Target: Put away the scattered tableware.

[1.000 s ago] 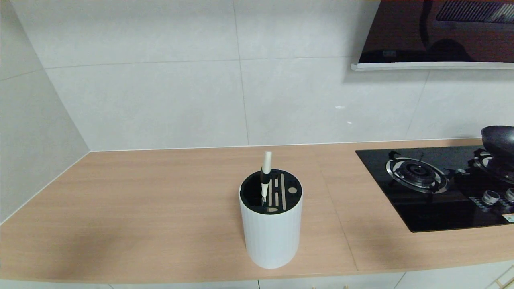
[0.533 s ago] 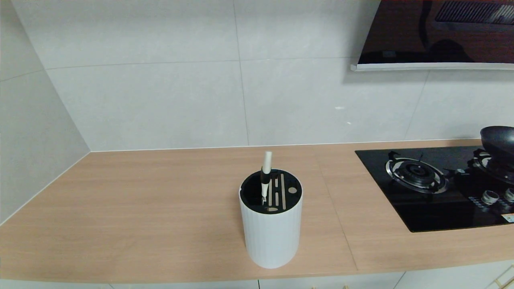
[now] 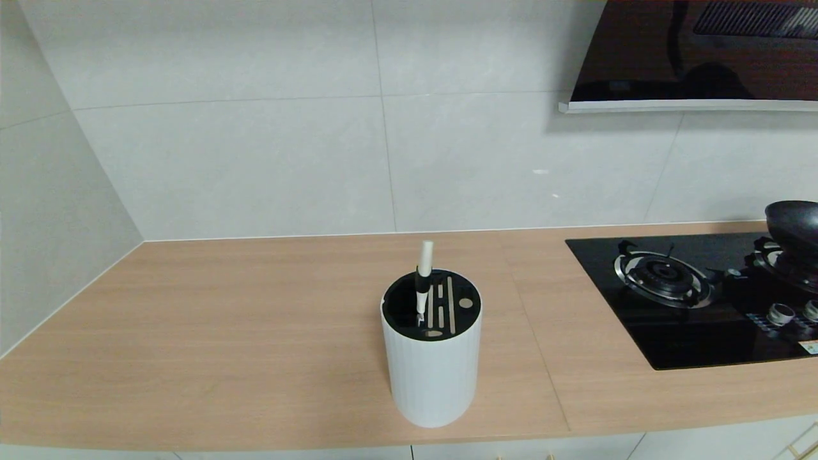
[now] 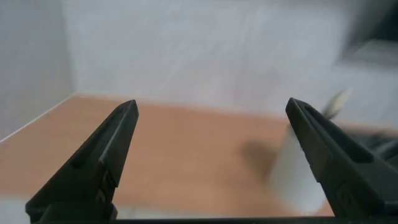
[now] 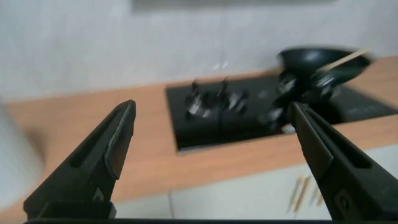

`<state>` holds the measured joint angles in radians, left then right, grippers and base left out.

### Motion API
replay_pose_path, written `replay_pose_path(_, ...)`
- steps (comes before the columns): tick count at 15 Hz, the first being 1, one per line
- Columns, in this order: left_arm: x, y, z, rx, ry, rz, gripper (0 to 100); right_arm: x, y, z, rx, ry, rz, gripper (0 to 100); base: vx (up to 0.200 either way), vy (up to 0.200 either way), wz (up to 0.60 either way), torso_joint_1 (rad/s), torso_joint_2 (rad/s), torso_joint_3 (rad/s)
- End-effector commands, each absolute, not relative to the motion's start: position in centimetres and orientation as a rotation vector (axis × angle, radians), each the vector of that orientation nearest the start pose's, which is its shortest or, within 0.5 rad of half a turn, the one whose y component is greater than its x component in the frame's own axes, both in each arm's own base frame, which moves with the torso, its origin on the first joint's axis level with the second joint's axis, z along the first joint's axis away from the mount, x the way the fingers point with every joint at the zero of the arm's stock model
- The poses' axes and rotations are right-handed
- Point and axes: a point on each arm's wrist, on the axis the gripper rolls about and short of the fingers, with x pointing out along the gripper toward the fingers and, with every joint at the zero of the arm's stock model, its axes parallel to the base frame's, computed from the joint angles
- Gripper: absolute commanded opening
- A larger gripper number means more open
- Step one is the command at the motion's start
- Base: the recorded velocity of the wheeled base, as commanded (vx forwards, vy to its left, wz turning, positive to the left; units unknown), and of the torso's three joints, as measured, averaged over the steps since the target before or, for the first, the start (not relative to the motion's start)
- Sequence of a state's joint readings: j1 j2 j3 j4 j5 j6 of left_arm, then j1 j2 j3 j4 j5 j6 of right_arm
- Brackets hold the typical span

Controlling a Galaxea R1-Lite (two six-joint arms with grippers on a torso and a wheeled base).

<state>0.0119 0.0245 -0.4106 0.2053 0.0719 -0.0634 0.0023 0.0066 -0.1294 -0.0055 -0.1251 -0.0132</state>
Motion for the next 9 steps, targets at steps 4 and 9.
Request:
replay_pose_path(4,-2.3,0.2,8.4,-0.018,-0.087,0.087,100,-2.3,-0.2,8.0,-0.015,-0.041,-0.066,100,0.0,0.0,0.0,0.0,0.0,0.0)
replay_pose_path(9,-2.3,0.1,7.6,0.006,-0.003,0.037,100,-2.3,0.0,7.6,-0.017,0.002,-0.015,100,0.0,0.0,0.0,0.0,0.0,0.0)
